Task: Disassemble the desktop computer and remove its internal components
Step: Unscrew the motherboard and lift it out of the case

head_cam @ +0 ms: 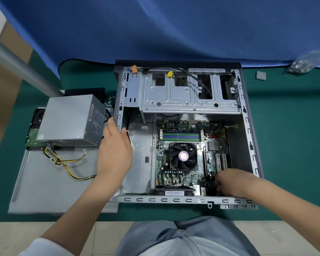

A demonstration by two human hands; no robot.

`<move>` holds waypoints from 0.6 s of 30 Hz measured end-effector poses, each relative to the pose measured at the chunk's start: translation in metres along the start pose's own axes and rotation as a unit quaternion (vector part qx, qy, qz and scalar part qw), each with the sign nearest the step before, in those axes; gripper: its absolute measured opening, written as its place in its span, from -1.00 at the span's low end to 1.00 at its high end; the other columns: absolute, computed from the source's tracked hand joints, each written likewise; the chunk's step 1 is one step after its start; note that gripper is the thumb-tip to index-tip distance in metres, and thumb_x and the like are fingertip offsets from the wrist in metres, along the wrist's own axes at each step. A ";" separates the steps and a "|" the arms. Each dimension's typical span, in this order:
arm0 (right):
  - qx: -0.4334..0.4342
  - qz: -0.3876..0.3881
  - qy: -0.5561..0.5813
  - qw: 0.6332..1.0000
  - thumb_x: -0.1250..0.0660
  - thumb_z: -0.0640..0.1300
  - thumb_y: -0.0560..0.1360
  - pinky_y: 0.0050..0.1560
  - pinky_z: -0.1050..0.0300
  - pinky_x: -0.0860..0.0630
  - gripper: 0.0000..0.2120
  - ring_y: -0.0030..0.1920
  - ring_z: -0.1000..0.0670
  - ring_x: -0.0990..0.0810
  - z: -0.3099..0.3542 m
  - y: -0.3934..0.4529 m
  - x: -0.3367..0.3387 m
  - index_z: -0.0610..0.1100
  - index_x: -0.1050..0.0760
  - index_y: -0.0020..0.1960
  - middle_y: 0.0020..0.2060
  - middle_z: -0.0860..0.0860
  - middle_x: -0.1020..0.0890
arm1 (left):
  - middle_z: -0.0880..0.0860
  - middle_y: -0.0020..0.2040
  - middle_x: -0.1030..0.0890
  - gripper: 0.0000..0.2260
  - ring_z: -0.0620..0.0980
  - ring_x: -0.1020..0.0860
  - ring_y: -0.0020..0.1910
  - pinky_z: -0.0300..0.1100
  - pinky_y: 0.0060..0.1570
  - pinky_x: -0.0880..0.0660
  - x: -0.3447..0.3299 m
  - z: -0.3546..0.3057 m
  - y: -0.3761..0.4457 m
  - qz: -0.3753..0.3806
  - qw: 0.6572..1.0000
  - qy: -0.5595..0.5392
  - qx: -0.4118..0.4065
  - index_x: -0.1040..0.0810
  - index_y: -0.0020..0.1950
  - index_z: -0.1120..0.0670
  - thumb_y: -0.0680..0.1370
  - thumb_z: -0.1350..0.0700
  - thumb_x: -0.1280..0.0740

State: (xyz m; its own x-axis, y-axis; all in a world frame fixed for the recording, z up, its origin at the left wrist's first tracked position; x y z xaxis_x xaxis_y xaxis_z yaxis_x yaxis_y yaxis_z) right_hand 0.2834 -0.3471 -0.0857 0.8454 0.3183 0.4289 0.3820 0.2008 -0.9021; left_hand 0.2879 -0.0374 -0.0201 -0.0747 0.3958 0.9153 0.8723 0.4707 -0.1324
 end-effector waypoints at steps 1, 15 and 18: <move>0.000 0.001 -0.003 1.000 -0.21 -0.12 0.55 -0.12 0.13 -0.47 -0.77 -0.01 -0.09 -0.60 0.000 0.000 0.000 -0.21 -0.55 0.08 -0.01 -0.11 -0.63 | 0.25 0.36 -0.35 -0.55 0.32 -0.48 0.10 0.07 0.01 -0.38 0.000 0.000 0.000 0.001 1.000 0.000 0.001 -0.10 0.50 0.22 0.65 0.05 -0.01; 0.200 -0.066 -0.329 0.920 -0.16 -0.37 0.53 -0.13 0.02 -0.52 -0.83 -0.13 -0.12 -0.60 0.038 -0.017 0.022 -0.23 -0.51 -0.07 -0.15 -0.12 -0.61 | 0.28 0.34 -0.36 -0.55 0.35 -0.47 0.09 0.09 0.01 -0.37 0.001 -0.001 -0.001 -0.002 1.000 0.001 -0.008 -0.11 0.49 0.24 0.65 0.06 -0.01; 0.222 -0.090 -0.373 0.897 -0.16 -0.29 0.57 -0.07 -0.03 -0.55 -0.83 -0.11 -0.14 -0.61 0.038 -0.020 0.027 -0.22 -0.54 0.00 -0.13 -0.11 -0.64 | 0.29 0.34 -0.35 -0.55 0.35 -0.47 0.10 0.09 0.01 -0.37 0.001 0.000 -0.001 -0.002 1.000 -0.003 -0.009 -0.10 0.49 0.24 0.66 0.07 -0.02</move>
State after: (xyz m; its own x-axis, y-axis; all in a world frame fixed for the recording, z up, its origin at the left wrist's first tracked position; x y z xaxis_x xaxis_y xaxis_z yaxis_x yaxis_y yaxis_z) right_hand 0.2843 -0.3076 -0.0543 0.2376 0.7406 0.6285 0.1617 0.6078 -0.7774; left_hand 0.2870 -0.0377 -0.0190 -0.0804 0.3987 0.9135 0.8810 0.4571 -0.1220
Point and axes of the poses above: each hand's wrist, its own y-axis towards the middle knuckle, its own x-axis out of the back of the hand, z = x × y, the point moved 5 cm from there along y, towards the middle knuckle
